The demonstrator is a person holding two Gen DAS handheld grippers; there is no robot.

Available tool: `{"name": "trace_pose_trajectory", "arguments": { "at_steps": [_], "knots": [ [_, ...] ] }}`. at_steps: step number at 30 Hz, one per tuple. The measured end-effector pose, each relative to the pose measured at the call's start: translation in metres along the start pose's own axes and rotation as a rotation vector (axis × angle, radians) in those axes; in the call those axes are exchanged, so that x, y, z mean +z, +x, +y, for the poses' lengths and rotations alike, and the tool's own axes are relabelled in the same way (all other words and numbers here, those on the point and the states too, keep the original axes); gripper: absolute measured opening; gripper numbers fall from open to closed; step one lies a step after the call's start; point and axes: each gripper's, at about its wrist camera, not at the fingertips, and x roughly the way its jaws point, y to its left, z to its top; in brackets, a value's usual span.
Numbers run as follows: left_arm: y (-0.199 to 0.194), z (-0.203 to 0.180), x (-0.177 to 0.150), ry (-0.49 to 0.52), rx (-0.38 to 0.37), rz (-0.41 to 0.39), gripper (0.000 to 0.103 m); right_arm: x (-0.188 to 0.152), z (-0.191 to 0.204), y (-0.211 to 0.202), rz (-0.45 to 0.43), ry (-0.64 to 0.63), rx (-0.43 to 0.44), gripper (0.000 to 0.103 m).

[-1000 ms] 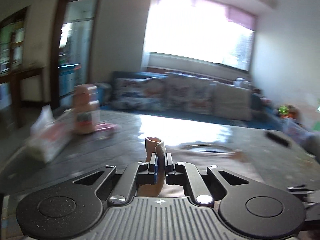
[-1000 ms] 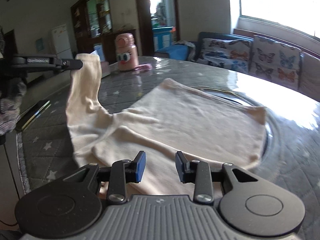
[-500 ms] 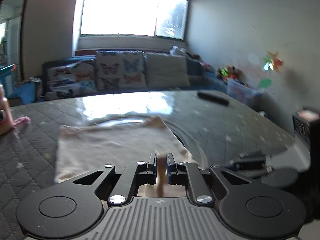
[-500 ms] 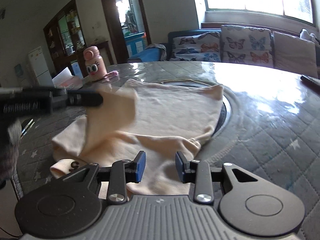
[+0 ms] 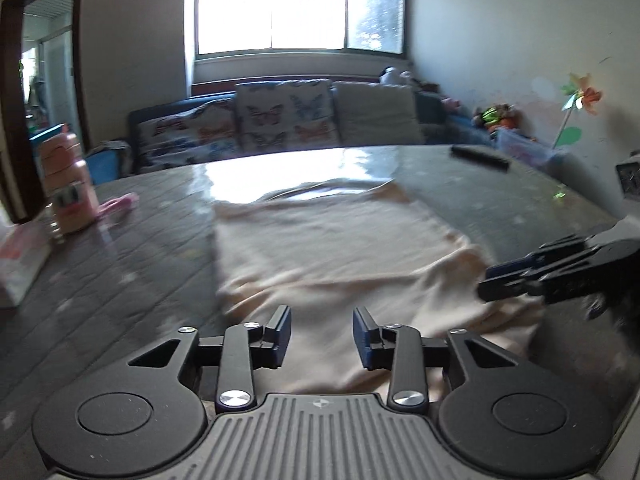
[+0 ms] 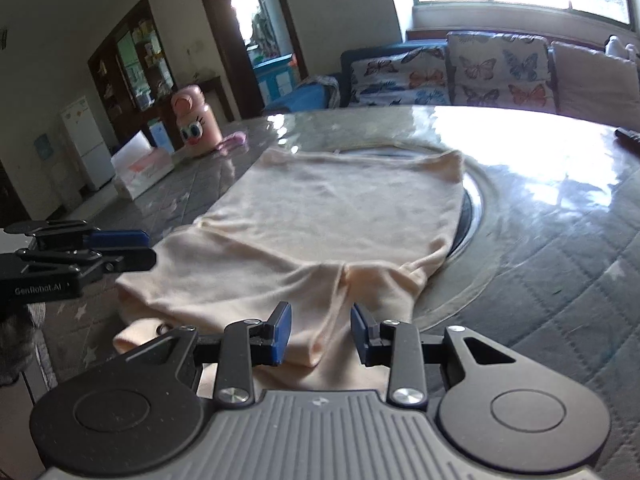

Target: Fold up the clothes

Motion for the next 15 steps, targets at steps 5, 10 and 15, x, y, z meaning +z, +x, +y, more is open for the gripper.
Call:
{"name": "trace_pose_trajectory", "arguments": {
  "at_steps": [5,10,15],
  "knots": [
    [-0.012,0.012,-0.02,0.02,0.026,0.027,0.047,-0.002,0.01,0.005,0.024,-0.031,-0.018,0.024],
    [-0.011,0.014,-0.036,0.031,0.024,0.053,0.047,-0.002,0.014,0.006,0.037,-0.039,-0.041,0.01],
    [-0.011,0.017,-0.039,0.028,0.024,0.04,0.038,0.002,0.017,0.003,0.02,-0.05,-0.059,0.003]
  ]
}}
